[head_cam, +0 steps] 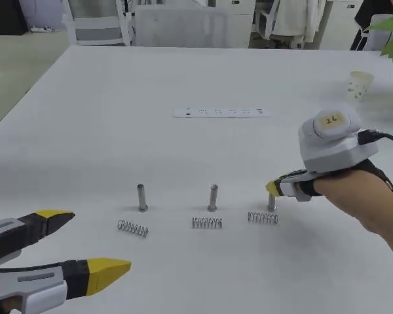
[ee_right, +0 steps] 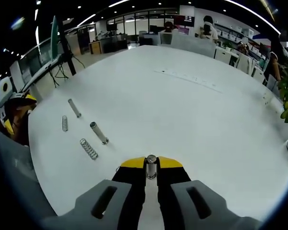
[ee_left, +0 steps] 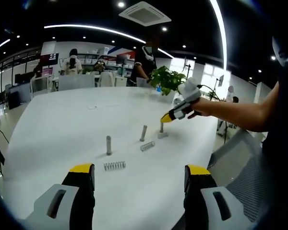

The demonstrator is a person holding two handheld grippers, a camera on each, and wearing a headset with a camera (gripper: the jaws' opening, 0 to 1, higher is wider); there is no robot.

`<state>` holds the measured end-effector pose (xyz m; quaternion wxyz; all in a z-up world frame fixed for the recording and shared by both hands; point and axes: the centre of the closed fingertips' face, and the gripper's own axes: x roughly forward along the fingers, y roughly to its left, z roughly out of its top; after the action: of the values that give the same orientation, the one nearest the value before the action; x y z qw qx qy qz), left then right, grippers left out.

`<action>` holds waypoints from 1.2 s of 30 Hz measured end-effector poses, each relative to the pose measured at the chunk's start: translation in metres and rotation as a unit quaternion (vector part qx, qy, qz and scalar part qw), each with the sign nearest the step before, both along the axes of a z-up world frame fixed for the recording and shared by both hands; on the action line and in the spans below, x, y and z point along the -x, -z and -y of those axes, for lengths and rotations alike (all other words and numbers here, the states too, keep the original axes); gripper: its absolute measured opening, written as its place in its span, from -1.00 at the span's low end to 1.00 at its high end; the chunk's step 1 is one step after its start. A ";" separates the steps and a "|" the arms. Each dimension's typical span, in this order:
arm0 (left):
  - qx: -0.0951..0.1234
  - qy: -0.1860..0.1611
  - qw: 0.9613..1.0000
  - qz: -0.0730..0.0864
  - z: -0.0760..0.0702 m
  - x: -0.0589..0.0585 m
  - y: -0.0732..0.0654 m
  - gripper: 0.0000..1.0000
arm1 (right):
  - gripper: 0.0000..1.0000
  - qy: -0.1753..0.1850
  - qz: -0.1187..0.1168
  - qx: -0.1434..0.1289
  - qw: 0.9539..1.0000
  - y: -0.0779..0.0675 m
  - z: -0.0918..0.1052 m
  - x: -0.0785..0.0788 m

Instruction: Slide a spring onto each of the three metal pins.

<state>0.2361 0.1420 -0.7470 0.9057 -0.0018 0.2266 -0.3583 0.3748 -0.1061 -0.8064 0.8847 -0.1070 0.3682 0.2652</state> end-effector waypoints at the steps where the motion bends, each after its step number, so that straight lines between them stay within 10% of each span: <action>1: 0.000 0.000 1.000 0.000 0.000 0.000 0.000 0.45 | -0.89 -0.001 0.000 0.001 1.000 0.000 0.000 0.000; 36: -0.001 0.001 1.000 -0.001 0.003 0.002 0.002 0.44 | -0.79 -0.012 0.019 -0.002 1.000 0.003 0.006 0.007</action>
<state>0.2339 0.1389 -0.7490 0.9050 -0.0015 0.2281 -0.3592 0.3675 -0.1116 -0.8090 0.8885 -0.1149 0.3493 0.2747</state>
